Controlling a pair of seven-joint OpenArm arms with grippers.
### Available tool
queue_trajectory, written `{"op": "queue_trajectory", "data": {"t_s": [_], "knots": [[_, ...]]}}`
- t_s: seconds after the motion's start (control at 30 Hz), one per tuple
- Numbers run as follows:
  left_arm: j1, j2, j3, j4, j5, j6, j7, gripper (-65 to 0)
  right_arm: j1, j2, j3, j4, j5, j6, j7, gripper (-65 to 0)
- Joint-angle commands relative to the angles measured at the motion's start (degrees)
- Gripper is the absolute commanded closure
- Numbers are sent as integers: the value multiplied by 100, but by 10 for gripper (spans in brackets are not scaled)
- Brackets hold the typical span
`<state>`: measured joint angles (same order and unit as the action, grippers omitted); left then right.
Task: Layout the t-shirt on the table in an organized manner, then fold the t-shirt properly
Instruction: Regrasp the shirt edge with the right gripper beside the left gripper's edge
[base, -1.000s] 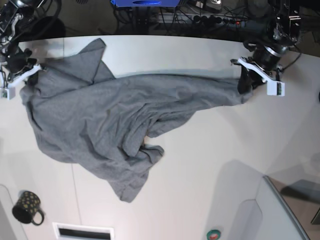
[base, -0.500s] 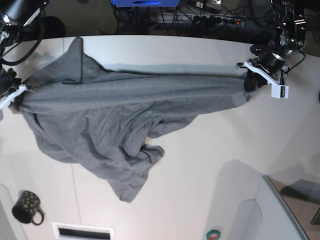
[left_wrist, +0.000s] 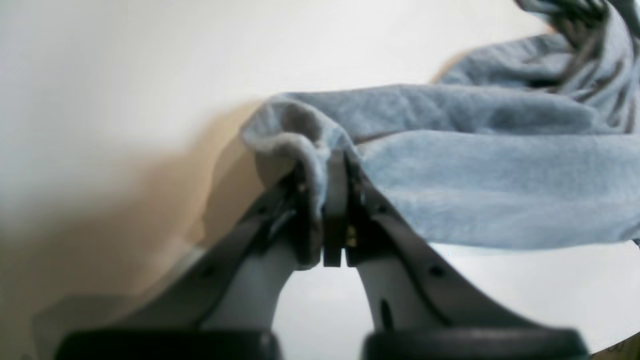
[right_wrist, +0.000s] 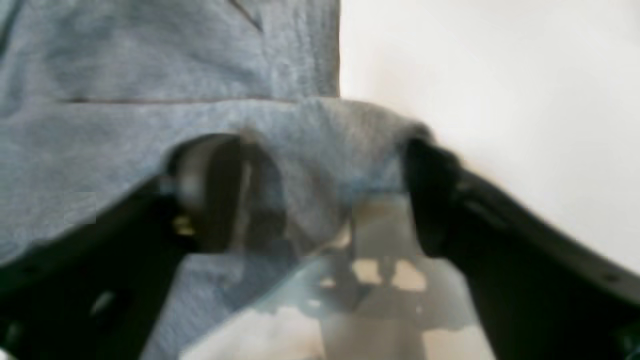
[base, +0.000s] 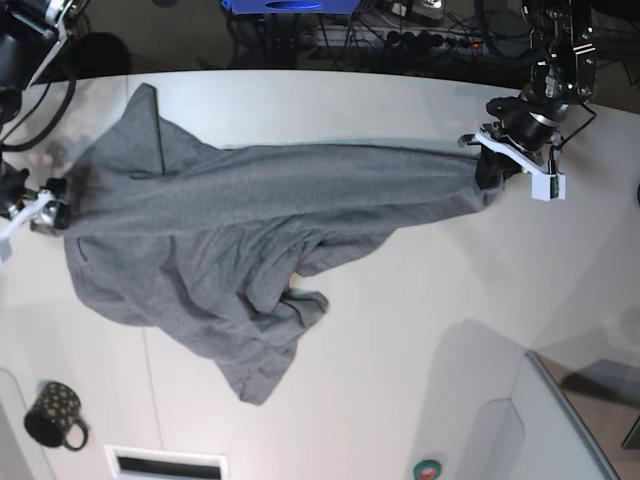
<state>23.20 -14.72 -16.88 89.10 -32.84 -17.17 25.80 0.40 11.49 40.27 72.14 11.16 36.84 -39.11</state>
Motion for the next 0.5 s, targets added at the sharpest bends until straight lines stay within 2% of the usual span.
{"op": "queue_trajectory", "data": {"t_s": [0.0, 0.1, 0.2, 0.27, 0.37, 0.47], "knots": [[14, -53, -30, 88, -52, -37, -114, 0, -80, -80, 250, 307, 23, -5, 65, -501], [14, -62, -30, 88, -52, -37, -114, 0, -440, -555, 760, 667, 23, 13, -32, -501], [14, -53, -30, 97, -52, -37, -114, 0, -695, -863, 733, 667, 23, 316, -58, -501], [14, -53, -30, 114, -52, -37, -114, 0, -792, -1100, 751, 703, 23, 316, -58, -501], [14, -62, -30, 114, -52, -37, -114, 0, -880, -1294, 751, 711, 23, 316, -269, -501], [14, -71, -30, 97, -52, -37, -114, 0, -889, -1355, 742, 685, 23, 316, -471, -501]]}}
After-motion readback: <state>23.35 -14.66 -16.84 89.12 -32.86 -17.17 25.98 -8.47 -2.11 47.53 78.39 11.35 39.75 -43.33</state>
